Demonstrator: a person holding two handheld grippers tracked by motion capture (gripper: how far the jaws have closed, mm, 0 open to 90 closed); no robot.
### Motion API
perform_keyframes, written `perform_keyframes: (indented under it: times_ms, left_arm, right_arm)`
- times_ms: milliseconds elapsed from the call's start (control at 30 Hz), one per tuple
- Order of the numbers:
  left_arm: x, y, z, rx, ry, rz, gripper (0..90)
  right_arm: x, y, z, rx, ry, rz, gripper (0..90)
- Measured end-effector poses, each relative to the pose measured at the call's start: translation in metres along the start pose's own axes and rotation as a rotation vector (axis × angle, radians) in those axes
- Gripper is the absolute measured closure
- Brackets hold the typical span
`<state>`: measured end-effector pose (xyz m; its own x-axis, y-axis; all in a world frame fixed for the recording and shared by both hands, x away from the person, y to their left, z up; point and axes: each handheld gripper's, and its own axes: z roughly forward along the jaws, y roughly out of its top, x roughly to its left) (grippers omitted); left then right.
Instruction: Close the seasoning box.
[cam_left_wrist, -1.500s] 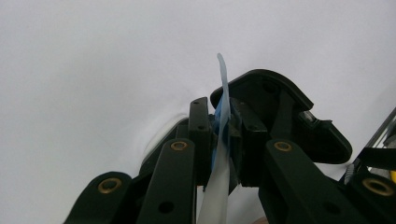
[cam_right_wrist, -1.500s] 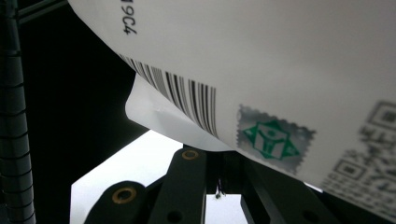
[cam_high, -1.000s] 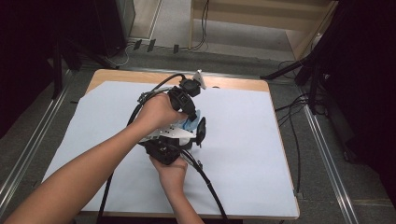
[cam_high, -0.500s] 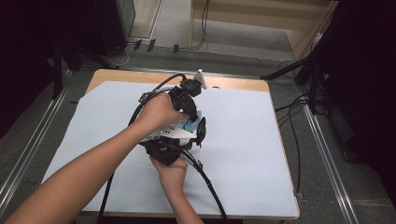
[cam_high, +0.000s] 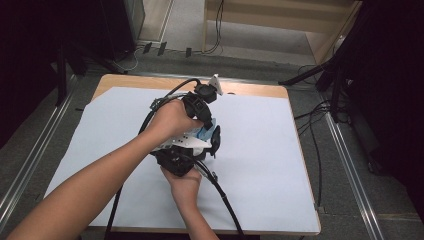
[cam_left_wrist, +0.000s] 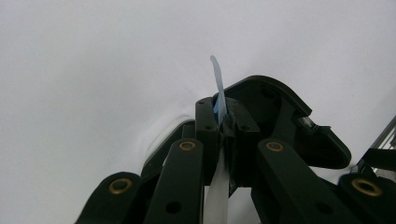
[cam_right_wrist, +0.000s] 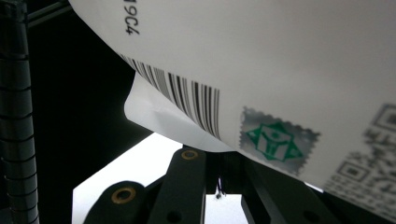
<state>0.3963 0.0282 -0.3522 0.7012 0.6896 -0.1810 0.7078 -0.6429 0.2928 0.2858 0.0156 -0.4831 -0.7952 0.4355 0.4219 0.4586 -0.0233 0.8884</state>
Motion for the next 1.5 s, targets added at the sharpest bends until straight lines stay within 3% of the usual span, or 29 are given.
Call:
perform_keyframes:
  times_ms: [933,1500]
  left_arm:
    - [-0.0023,0.0020,-0.0013,0.005,-0.005,-0.012,84.5]
    - [0.0032,-0.0017,0.0023,0.013,-0.022,-0.019,83.5]
  right_arm:
    - [0.0004,0.0021,0.0011,-0.011,0.002,0.004,88.7]
    - [0.0003,-0.0017,0.0032,0.012,-0.001,0.001,87.4]
